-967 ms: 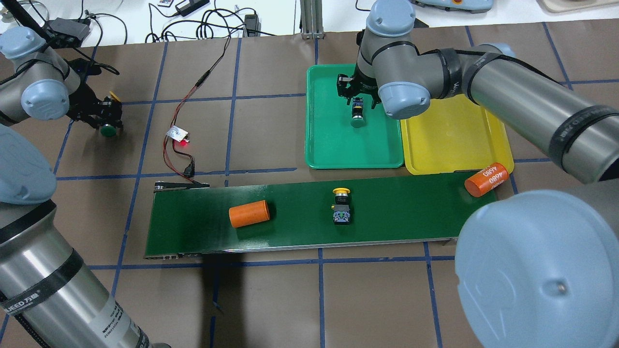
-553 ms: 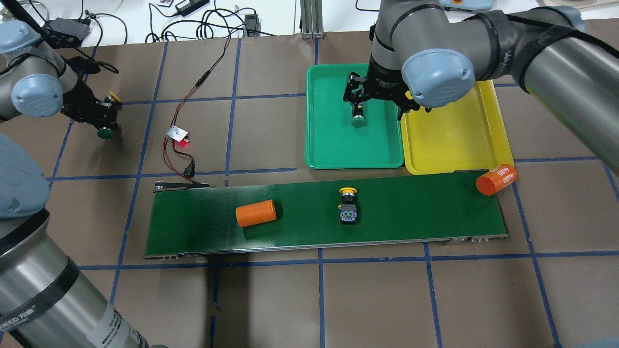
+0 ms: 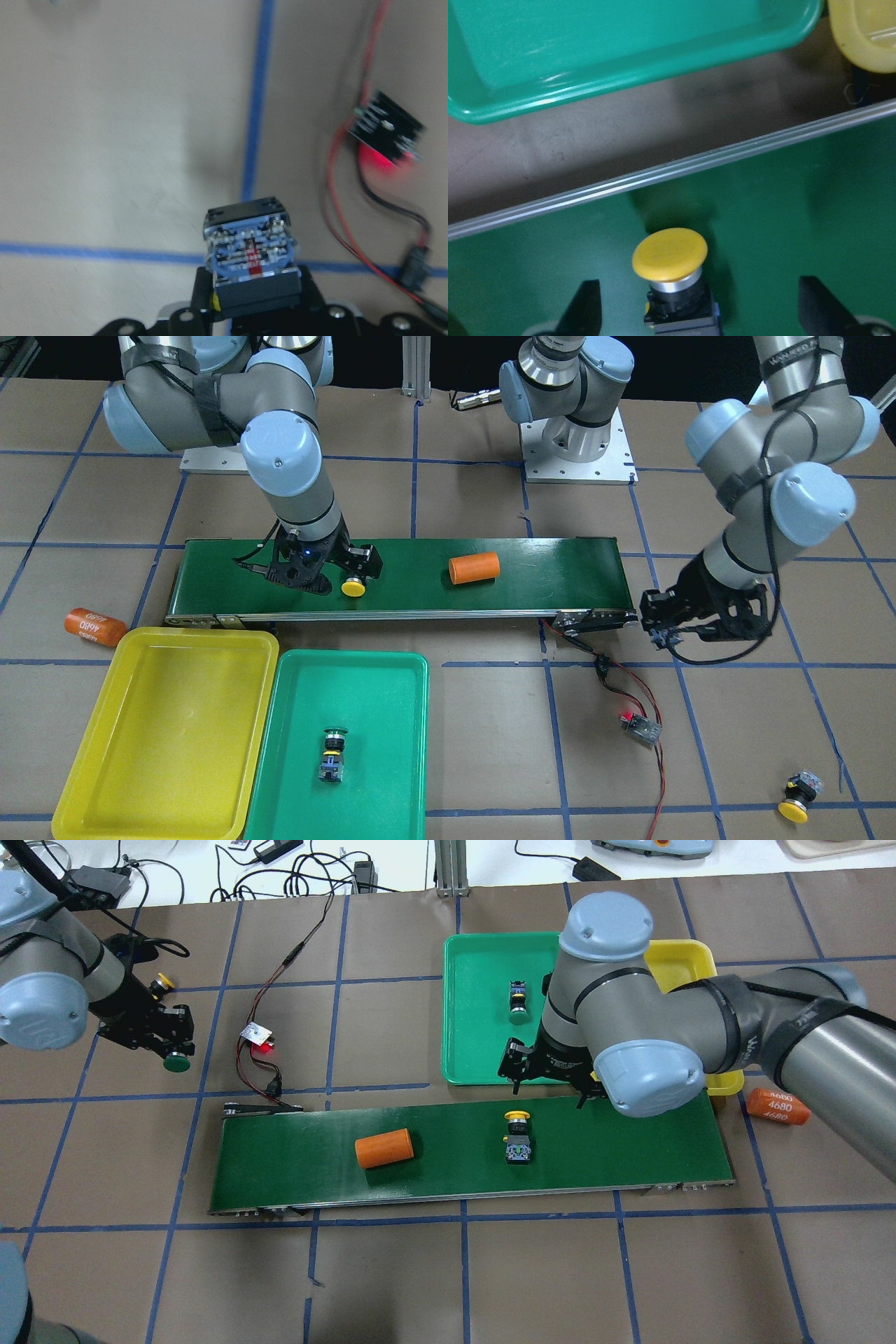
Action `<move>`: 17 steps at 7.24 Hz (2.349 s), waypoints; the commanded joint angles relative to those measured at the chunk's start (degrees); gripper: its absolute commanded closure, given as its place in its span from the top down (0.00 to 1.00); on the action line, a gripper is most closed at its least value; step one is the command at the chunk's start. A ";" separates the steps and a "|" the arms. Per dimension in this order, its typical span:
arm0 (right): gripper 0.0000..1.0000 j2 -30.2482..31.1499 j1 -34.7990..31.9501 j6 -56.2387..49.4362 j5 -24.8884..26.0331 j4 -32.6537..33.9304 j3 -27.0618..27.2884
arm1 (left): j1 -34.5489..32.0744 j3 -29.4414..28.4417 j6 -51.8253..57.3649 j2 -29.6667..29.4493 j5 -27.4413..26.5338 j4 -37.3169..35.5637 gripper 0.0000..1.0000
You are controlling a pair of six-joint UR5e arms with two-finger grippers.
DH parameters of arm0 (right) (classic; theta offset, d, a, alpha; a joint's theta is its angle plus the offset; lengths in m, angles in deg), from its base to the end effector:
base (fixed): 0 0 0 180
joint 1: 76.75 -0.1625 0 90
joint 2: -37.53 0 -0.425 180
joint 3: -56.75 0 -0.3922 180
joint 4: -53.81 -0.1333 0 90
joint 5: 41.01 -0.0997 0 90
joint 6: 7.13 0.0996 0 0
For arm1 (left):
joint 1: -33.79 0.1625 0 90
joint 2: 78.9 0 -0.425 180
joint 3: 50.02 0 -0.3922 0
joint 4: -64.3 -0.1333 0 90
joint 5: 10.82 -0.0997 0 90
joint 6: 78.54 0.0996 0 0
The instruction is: Sort buttons by color to trays
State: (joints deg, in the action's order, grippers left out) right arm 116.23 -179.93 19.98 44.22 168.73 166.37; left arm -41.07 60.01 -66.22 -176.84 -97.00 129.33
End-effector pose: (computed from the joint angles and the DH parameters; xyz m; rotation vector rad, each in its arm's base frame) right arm 0.2538 -0.4628 0.2686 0.3818 3.0697 0.1966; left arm -0.0046 -0.5187 0.2950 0.0781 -3.0630 -0.0537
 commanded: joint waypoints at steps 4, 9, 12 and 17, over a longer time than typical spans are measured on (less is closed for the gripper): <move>0.00 -3.46 -0.88 -0.04 1.26 -0.66 0.68 | -10.37 10.91 -4.21 6.36 0.67 -0.43 0.13; 0.00 -0.38 9.00 -5.70 7.76 -0.31 -7.99 | -6.33 1.23 -5.83 4.71 -0.13 4.95 1.00; 0.00 -8.69 20.10 -22.15 7.68 3.44 -16.61 | 2.76 -22.77 17.04 -11.07 -6.14 11.01 1.00; 1.00 -14.99 20.39 -21.30 7.50 10.33 -16.81 | 11.65 -51.18 49.25 -42.03 -2.33 1.33 1.00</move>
State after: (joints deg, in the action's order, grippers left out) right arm 100.23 -159.47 -1.40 51.80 179.53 149.36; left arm -31.09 15.27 -23.73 -212.62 -100.67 131.06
